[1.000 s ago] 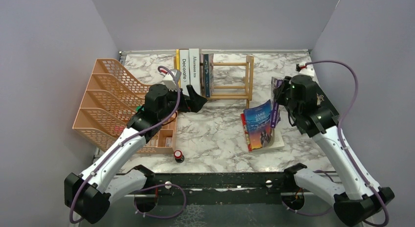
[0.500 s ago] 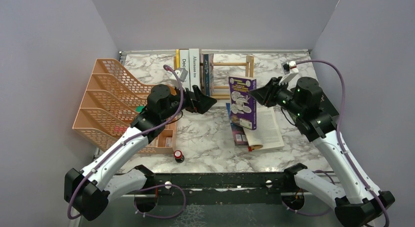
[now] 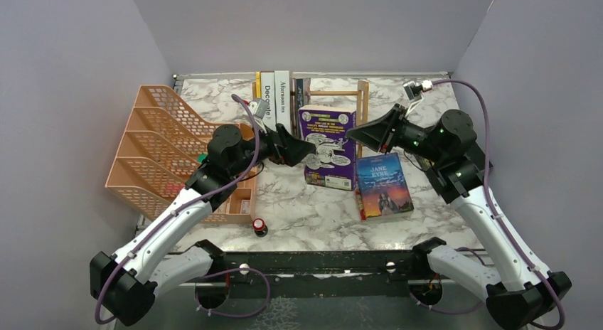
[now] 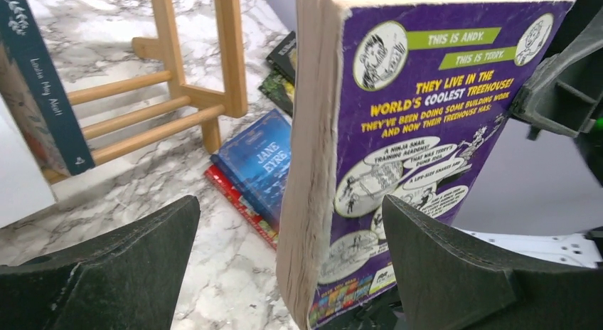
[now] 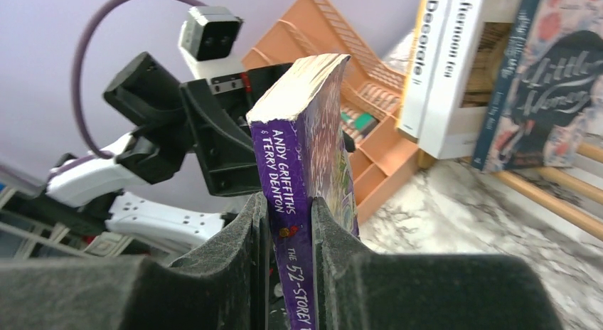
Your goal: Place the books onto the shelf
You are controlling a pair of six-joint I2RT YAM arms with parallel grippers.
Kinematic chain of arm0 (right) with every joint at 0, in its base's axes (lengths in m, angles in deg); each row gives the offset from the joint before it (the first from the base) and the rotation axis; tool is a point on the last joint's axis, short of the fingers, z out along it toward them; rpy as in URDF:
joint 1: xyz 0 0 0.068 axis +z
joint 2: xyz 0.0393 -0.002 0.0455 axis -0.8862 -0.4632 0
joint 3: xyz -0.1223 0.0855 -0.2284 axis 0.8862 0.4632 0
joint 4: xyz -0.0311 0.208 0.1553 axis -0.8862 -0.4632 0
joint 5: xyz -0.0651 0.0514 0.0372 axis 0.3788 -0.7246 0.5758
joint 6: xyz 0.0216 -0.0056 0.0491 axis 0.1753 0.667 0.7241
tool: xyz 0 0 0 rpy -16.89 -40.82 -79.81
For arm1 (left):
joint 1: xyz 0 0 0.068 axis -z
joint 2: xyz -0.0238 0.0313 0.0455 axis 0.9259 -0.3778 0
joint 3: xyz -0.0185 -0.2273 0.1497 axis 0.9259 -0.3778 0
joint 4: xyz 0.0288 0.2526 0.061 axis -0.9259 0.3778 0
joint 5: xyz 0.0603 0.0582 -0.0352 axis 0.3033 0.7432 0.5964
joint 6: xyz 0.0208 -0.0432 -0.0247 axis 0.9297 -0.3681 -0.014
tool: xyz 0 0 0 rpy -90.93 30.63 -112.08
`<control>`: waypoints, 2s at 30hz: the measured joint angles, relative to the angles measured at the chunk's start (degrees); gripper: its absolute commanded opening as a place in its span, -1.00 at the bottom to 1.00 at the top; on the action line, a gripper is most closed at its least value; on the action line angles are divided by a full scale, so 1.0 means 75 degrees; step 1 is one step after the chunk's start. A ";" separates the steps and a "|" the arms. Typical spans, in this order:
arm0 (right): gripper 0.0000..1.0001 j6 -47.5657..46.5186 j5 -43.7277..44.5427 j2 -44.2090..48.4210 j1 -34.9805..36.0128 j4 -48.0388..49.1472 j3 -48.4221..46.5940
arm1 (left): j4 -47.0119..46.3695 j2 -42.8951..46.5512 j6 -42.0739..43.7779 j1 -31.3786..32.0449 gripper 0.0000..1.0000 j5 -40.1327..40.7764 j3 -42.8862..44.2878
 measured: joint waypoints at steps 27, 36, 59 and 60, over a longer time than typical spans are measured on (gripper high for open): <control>-0.98 0.3378 -0.1311 0.0064 0.0012 0.2996 0.0787 | -0.2157 0.0280 -0.2113 0.0000 -0.12 -0.2984 -0.0248; -0.06 0.3139 -0.1416 0.0090 0.0029 0.3022 0.0787 | -0.2407 0.0877 -0.2168 0.0017 -1.00 -0.3031 -0.0370; -0.98 0.2296 -0.1903 -0.0364 0.0469 0.3856 0.1682 | -0.2358 0.0312 -0.2241 -0.0009 0.87 -0.1818 0.0093; -0.98 0.2043 -0.1769 -0.0358 0.0493 0.3576 0.1652 | -0.2206 0.0335 -0.2092 -0.0003 0.90 -0.1734 0.0093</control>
